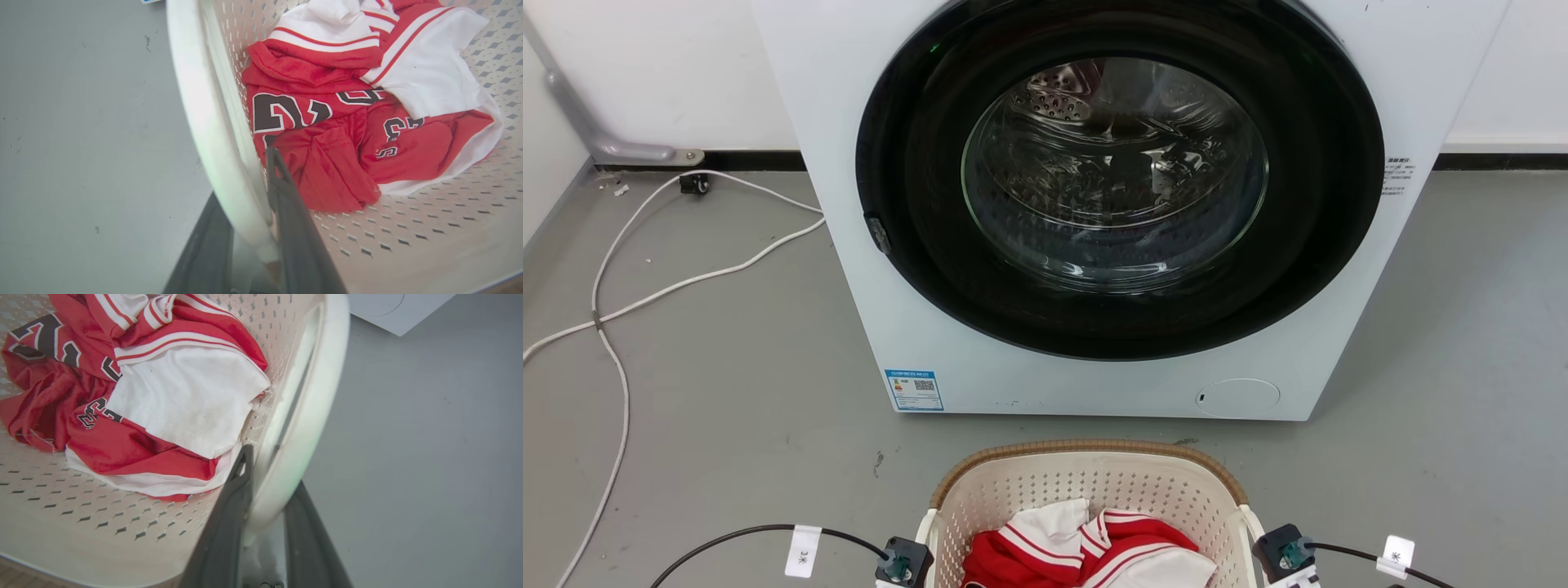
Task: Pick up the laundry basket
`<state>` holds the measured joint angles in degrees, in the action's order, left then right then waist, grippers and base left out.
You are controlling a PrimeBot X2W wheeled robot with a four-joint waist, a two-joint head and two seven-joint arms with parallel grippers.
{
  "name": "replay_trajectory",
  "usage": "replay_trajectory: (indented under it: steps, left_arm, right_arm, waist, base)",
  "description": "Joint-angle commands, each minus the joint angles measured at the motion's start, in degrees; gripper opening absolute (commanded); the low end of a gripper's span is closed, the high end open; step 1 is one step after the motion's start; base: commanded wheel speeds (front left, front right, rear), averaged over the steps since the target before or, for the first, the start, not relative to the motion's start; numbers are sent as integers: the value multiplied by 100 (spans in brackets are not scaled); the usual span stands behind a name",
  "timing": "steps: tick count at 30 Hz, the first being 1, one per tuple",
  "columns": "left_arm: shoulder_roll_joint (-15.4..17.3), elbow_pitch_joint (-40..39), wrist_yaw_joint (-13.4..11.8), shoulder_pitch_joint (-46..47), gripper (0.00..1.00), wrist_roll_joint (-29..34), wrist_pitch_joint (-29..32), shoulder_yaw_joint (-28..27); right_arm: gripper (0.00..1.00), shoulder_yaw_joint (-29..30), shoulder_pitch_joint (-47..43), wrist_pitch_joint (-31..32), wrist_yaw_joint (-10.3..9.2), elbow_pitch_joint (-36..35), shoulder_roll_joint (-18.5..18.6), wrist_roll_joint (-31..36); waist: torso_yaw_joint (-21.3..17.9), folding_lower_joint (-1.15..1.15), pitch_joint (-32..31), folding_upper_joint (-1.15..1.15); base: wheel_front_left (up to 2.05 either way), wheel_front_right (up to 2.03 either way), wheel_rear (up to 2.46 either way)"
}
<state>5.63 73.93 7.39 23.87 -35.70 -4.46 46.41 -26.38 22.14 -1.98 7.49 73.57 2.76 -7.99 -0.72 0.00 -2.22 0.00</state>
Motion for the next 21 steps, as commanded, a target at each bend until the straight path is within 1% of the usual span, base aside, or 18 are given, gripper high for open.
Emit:
replay_trajectory:
  steps: [1,21]
  left_arm:
    - [97,-20,5,68,0,3,-60,27]
    - [109,-20,6,30,0,-85,-61,113]
  right_arm:
    - [0,-60,-64,46,0,42,98,53]
    - [0,-135,-84,66,1,43,99,-26]
  waist:
    - [-1,0,1,0]
    - [-22,0,4,0]
  base:
    - [0,0,0]
    - [0,0,0]
